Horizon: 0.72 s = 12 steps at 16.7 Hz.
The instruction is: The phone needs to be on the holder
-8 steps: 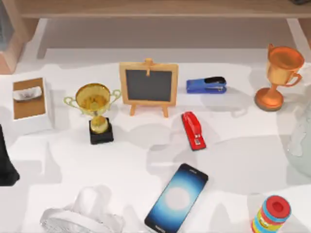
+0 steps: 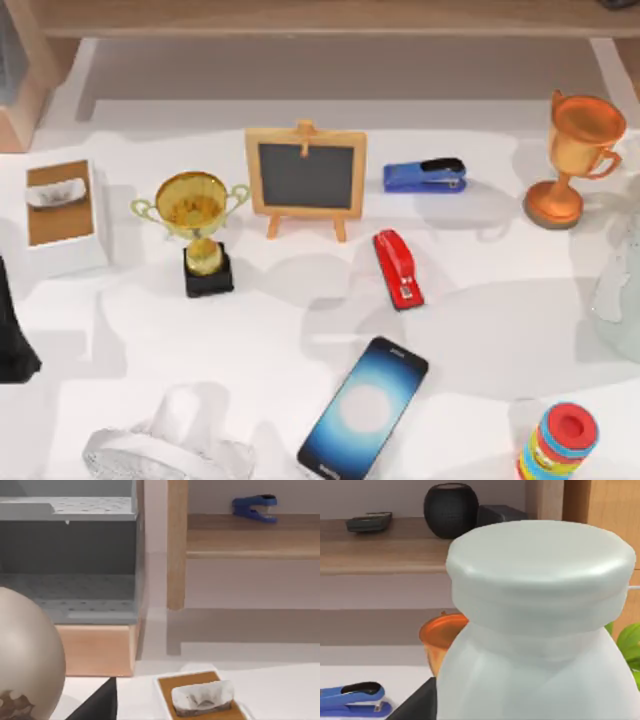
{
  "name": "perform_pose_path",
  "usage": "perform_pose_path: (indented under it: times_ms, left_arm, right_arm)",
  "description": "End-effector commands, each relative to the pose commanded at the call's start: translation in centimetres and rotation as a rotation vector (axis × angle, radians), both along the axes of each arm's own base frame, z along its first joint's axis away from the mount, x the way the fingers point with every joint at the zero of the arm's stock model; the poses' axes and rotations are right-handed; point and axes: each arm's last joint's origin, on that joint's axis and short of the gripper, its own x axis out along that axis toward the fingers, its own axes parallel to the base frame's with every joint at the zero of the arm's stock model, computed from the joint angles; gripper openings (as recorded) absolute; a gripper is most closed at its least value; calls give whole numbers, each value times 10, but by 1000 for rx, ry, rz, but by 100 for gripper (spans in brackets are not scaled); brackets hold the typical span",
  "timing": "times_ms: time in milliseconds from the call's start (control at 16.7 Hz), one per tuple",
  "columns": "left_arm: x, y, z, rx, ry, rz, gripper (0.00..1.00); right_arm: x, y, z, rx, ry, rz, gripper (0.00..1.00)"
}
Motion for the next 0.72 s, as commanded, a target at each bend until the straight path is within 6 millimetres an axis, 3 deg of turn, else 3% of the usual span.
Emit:
perform_pose_path:
  times_ms: [240, 420, 600, 720]
  left_arm:
    - [0, 0, 0, 0, 0, 0, 100]
    - [0, 0, 0, 0, 0, 0, 100]
    - [0, 0, 0, 0, 0, 0, 100]
    - [0, 0, 0, 0, 0, 0, 100]
  right_arm:
    - [12, 11, 66, 90, 96, 51, 100]
    - [35, 28, 110, 188, 227, 99, 100]
    - [70, 59, 137, 288, 414, 137, 100]
    - [96, 87, 141, 344, 564, 140, 100]
